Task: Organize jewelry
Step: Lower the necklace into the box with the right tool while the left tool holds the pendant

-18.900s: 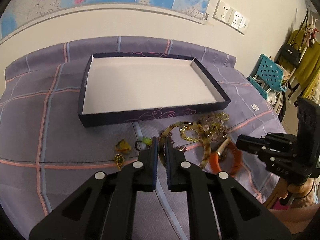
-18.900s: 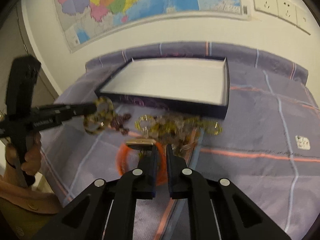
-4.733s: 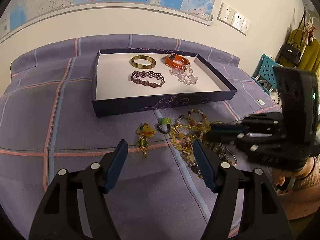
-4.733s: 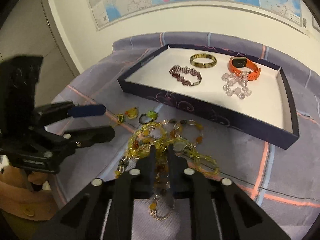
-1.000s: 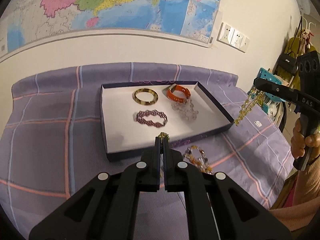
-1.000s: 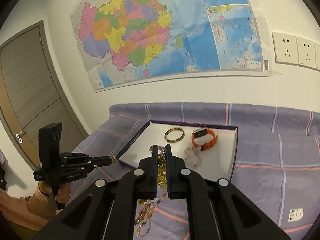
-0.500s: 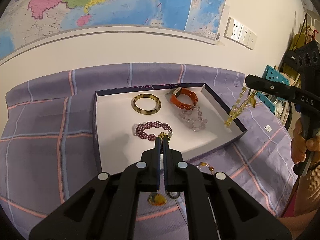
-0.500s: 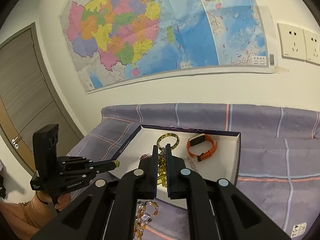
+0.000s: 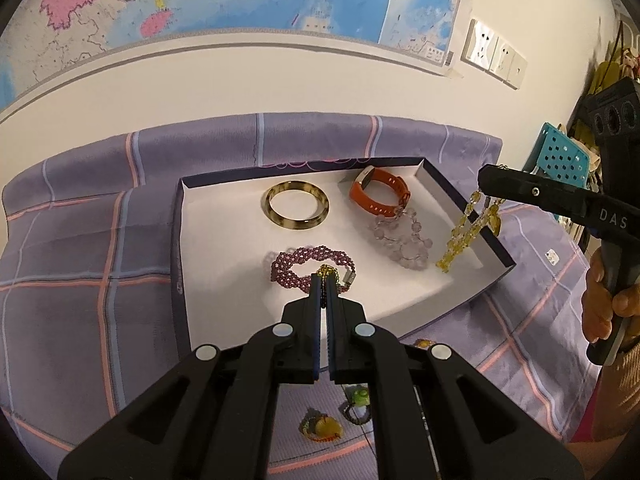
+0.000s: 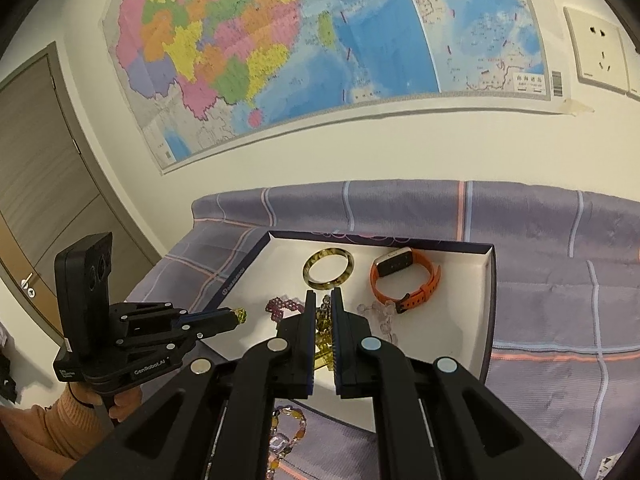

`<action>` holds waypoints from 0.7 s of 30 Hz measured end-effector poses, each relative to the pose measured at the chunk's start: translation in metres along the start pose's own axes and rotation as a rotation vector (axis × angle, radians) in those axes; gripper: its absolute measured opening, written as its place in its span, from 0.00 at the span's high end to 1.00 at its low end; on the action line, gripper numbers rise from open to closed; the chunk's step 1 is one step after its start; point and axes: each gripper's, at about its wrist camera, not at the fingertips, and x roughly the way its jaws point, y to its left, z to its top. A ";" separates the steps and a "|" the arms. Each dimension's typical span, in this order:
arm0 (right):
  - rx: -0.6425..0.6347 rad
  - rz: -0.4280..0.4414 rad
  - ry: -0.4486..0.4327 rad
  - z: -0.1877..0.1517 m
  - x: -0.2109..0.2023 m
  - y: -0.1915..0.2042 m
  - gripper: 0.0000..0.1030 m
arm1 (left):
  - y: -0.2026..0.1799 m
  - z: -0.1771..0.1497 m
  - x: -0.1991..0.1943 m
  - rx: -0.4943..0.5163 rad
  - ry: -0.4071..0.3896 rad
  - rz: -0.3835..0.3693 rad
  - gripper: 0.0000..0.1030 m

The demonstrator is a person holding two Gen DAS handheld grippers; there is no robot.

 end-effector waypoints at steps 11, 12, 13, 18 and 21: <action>0.016 -0.013 0.040 -0.002 0.022 -0.008 0.95 | 0.002 0.000 0.030 0.000 0.076 -0.002 0.97; 0.019 -0.014 0.044 -0.001 0.025 -0.009 0.95 | 0.002 0.000 0.033 -0.002 0.083 -0.003 0.97; 0.021 -0.016 0.047 -0.002 0.028 -0.010 0.95 | 0.003 0.000 0.036 -0.005 0.088 -0.001 0.97; 0.030 -0.027 0.060 -0.001 0.037 -0.015 0.95 | 0.005 0.000 0.048 -0.014 0.114 0.007 0.97; 0.034 -0.041 0.068 0.000 0.043 -0.018 0.95 | 0.006 0.000 0.051 -0.017 0.119 0.009 0.97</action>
